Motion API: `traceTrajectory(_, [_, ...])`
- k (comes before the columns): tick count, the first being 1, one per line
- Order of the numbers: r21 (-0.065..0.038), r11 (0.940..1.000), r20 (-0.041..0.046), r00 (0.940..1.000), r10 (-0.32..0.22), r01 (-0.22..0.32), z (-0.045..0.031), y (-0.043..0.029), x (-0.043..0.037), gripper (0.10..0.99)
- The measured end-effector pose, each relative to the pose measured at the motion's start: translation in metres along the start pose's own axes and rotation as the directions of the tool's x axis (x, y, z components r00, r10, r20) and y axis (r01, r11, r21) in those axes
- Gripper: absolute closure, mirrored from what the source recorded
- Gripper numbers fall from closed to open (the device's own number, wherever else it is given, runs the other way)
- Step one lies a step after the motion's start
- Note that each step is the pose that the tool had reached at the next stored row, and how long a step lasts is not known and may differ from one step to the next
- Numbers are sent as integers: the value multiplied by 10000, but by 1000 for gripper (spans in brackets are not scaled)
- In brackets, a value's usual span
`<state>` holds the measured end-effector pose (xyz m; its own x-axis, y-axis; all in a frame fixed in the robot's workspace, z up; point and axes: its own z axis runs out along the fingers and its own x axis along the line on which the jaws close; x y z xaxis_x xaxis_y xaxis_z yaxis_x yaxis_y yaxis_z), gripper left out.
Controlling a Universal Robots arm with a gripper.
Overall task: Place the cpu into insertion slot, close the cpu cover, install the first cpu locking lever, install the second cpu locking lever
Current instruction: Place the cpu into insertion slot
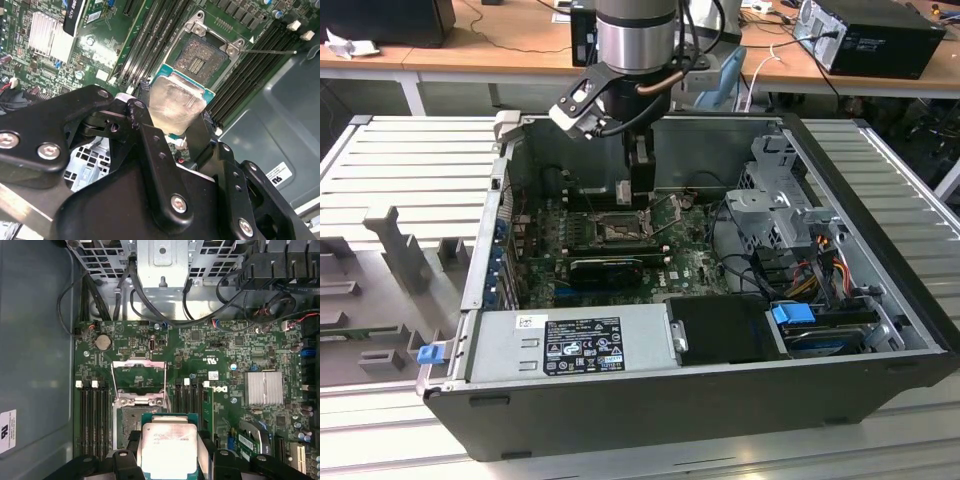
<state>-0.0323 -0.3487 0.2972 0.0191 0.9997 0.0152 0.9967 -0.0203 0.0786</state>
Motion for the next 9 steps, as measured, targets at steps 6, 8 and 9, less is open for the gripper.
traceTrajectory(6, [-1,10000,2,10000,54,-54,62,-5,-1,557])
traceTrajectory(8, [1,10000,-9,10000,-80,80,73,-6,-1,557])
traceTrajectory(9, [3,10000,-8,10000,-86,86,76,-6,-1,557])
